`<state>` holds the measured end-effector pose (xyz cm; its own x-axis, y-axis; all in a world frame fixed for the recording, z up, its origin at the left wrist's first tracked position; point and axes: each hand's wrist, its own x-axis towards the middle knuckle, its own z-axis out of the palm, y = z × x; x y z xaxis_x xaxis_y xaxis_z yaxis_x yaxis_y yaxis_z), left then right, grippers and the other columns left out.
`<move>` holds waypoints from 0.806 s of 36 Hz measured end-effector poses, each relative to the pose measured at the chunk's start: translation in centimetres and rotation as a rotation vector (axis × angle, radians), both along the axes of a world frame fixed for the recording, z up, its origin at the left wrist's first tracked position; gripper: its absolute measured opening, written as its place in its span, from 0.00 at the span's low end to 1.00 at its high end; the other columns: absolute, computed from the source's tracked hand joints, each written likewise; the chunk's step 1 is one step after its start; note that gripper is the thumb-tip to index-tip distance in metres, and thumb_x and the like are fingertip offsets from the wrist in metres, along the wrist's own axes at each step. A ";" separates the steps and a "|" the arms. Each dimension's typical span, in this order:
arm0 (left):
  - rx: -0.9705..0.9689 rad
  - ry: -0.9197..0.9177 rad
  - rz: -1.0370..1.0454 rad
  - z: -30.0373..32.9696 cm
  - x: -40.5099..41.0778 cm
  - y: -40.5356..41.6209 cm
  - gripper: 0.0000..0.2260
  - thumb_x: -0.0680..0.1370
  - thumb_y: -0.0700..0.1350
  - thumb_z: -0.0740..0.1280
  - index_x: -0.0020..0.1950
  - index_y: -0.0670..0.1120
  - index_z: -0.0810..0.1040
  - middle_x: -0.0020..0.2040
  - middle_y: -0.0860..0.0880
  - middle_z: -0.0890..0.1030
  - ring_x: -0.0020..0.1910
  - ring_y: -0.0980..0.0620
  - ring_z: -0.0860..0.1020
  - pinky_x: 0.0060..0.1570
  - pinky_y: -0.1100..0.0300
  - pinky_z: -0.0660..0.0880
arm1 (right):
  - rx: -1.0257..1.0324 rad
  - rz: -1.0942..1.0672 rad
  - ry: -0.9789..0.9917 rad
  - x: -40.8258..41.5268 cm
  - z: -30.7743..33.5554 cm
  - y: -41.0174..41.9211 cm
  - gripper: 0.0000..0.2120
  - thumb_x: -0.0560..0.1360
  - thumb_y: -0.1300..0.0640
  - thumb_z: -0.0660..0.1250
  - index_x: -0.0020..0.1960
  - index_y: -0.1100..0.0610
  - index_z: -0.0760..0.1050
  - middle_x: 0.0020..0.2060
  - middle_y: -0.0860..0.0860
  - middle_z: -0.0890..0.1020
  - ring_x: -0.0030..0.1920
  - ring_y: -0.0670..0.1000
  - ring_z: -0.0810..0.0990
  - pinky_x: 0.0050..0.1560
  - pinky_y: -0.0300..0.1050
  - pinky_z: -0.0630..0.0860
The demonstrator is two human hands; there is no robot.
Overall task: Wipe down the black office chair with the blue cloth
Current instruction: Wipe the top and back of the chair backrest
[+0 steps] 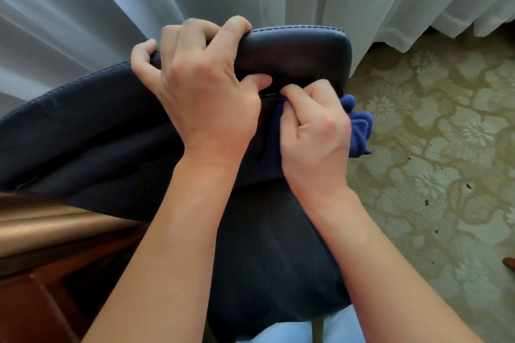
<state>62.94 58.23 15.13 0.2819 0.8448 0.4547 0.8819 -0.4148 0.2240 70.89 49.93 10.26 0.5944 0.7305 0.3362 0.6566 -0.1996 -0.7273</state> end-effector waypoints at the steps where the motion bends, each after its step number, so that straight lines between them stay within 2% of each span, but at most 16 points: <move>1: -0.001 0.000 0.001 0.0 0.0 0.0 0.22 0.63 0.60 0.76 0.56 0.58 0.82 0.48 0.54 0.79 0.52 0.49 0.76 0.64 0.43 0.67 | -0.010 0.022 0.006 -0.5 0.1 0.2 0.08 0.77 0.65 0.63 0.48 0.63 0.81 0.39 0.57 0.75 0.38 0.57 0.74 0.38 0.56 0.72; 4: -0.011 0.004 0.002 0.1 -0.2 0.1 0.22 0.64 0.61 0.75 0.56 0.58 0.82 0.48 0.55 0.79 0.52 0.50 0.76 0.64 0.45 0.66 | -0.032 0.067 0.027 -1.3 0.3 0.6 0.08 0.77 0.65 0.64 0.50 0.63 0.81 0.39 0.57 0.75 0.39 0.57 0.74 0.36 0.56 0.73; 8: -0.010 0.008 -0.010 0.2 -0.5 0.1 0.23 0.64 0.62 0.75 0.57 0.59 0.82 0.48 0.55 0.79 0.52 0.50 0.76 0.63 0.46 0.65 | 0.033 0.094 0.075 -0.3 0.3 -0.2 0.08 0.77 0.65 0.66 0.52 0.62 0.83 0.41 0.55 0.78 0.41 0.53 0.77 0.43 0.50 0.75; 10: -0.009 0.013 -0.013 0.2 -0.5 0.0 0.23 0.64 0.62 0.75 0.57 0.59 0.81 0.48 0.55 0.79 0.52 0.50 0.76 0.63 0.46 0.65 | 0.089 0.033 0.105 0.5 0.6 -1.0 0.06 0.77 0.67 0.67 0.51 0.63 0.82 0.42 0.54 0.80 0.43 0.52 0.79 0.47 0.43 0.75; 14: -0.004 0.014 -0.008 0.2 -0.6 0.1 0.23 0.64 0.62 0.76 0.58 0.59 0.81 0.48 0.55 0.79 0.52 0.50 0.76 0.64 0.44 0.66 | 0.199 -0.193 0.155 2.2 0.5 -1.6 0.04 0.76 0.67 0.68 0.50 0.64 0.78 0.43 0.55 0.81 0.44 0.51 0.79 0.50 0.40 0.75; 18: 0.001 0.015 -0.012 0.1 -0.5 0.0 0.24 0.63 0.62 0.76 0.57 0.59 0.81 0.49 0.55 0.79 0.52 0.50 0.76 0.64 0.43 0.67 | 0.158 -0.210 0.072 2.4 -0.4 -0.9 0.05 0.76 0.66 0.69 0.50 0.63 0.81 0.43 0.56 0.81 0.43 0.46 0.76 0.49 0.29 0.69; 21: -0.011 0.016 -0.003 0.1 -0.5 0.3 0.24 0.64 0.62 0.75 0.58 0.59 0.81 0.49 0.55 0.79 0.53 0.51 0.76 0.65 0.44 0.66 | 0.076 -0.181 0.051 1.8 -0.9 -0.7 0.06 0.77 0.64 0.68 0.51 0.61 0.83 0.41 0.52 0.77 0.40 0.48 0.75 0.43 0.34 0.69; 25: -0.019 0.024 0.000 0.0 -0.4 0.2 0.24 0.64 0.63 0.75 0.58 0.60 0.81 0.50 0.56 0.79 0.53 0.51 0.76 0.66 0.44 0.66 | 0.008 -0.142 0.031 1.6 -0.9 -1.2 0.08 0.78 0.64 0.67 0.55 0.60 0.83 0.41 0.48 0.71 0.40 0.45 0.70 0.43 0.31 0.66; 29: -0.021 0.008 0.003 0.0 -0.3 0.3 0.24 0.63 0.62 0.76 0.57 0.59 0.81 0.49 0.55 0.79 0.53 0.50 0.76 0.65 0.45 0.65 | -0.054 -0.056 0.022 1.6 -0.5 -1.6 0.10 0.77 0.63 0.67 0.57 0.60 0.81 0.42 0.51 0.74 0.41 0.49 0.74 0.43 0.41 0.71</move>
<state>62.63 58.49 15.11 0.2825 0.8551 0.4348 0.8850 -0.4071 0.2258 72.45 48.37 9.80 0.6418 0.7124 0.2838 0.6275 -0.2751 -0.7284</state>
